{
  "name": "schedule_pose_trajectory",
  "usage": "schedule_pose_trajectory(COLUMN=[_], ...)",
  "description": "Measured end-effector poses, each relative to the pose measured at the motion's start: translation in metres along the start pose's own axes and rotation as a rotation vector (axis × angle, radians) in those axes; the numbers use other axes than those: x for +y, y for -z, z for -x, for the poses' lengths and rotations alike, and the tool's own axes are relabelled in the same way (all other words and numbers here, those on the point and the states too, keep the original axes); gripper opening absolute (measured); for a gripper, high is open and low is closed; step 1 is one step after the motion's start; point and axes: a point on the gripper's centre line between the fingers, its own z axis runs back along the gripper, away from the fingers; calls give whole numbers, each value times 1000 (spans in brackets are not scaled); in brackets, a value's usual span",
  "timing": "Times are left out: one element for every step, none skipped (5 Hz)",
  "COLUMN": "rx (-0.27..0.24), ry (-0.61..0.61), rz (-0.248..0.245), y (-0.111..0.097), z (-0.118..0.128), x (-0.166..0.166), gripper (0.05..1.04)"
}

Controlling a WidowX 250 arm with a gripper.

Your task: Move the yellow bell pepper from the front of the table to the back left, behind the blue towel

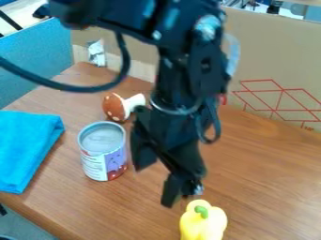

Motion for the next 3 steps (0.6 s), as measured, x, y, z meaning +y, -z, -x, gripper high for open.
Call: schedule_pose_trajectory(rx=[19, 0, -6], ry=[42, 56, 74], rz=[7, 29, 35], y=[3, 2, 2], z=[-6, -8, -8], x=[-14, -21, -28], gripper=[1001, 1001, 1001])
